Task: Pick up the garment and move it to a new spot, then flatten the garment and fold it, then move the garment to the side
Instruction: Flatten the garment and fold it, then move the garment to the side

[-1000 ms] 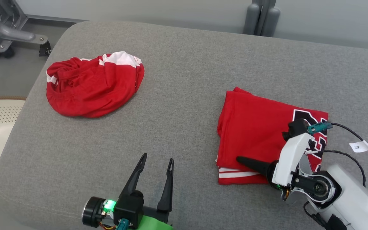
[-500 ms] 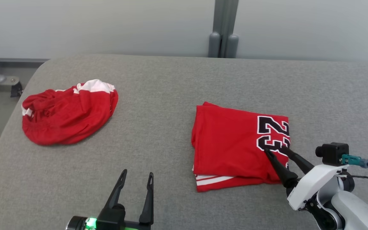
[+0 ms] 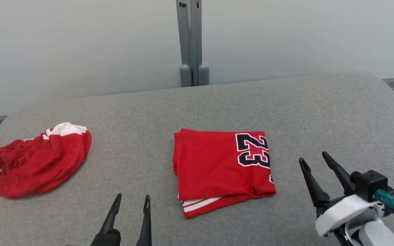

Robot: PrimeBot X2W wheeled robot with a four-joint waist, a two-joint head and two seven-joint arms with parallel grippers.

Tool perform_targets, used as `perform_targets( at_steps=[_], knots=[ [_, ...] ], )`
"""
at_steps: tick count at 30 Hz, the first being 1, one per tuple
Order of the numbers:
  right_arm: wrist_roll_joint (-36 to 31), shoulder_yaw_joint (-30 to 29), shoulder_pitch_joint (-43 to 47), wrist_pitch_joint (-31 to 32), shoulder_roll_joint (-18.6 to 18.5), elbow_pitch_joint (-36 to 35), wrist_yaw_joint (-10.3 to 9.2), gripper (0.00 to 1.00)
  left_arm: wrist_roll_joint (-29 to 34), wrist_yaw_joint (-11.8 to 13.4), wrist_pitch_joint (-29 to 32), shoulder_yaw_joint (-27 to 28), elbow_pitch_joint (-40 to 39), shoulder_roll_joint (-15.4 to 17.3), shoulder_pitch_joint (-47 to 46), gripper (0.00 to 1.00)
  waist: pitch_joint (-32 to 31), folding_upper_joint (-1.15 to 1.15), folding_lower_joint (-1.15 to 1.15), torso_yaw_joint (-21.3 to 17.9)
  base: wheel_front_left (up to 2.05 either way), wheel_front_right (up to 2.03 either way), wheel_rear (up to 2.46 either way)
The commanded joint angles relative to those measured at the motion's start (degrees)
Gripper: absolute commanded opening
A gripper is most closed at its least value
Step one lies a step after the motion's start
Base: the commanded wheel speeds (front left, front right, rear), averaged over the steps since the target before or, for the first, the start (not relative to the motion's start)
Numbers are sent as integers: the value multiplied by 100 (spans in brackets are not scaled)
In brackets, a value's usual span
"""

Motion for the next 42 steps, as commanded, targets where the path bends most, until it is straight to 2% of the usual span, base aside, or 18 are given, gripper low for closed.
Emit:
perform_targets(
  at_steps=[1,7,13,27,42],
  knots=[
    [-245,-170,240,-20,91,-228,-2,100,50,-23,-17,33,-31,9,134,100,-261,0,0,-186,0,0,0],
    [-971,-816,1287,-17,680,-1063,-1,100,43,-15,-17,96,-86,-24,410,100,-441,0,0,-181,0,0,0],
    [-1213,-960,1611,-17,957,-1265,-1,100,63,3,-11,201,-166,-49,646,100,-477,0,0,-205,0,0,0],
    [-1241,-969,1714,-18,997,-1383,-1,100,102,-14,-11,341,-143,-69,630,100,-452,0,0,-5,0,0,0],
    [-1237,-978,1750,-18,978,-1354,-1,100,29,28,-11,273,-134,-72,649,100,-457,0,0,14,0,0,0]
  ],
)
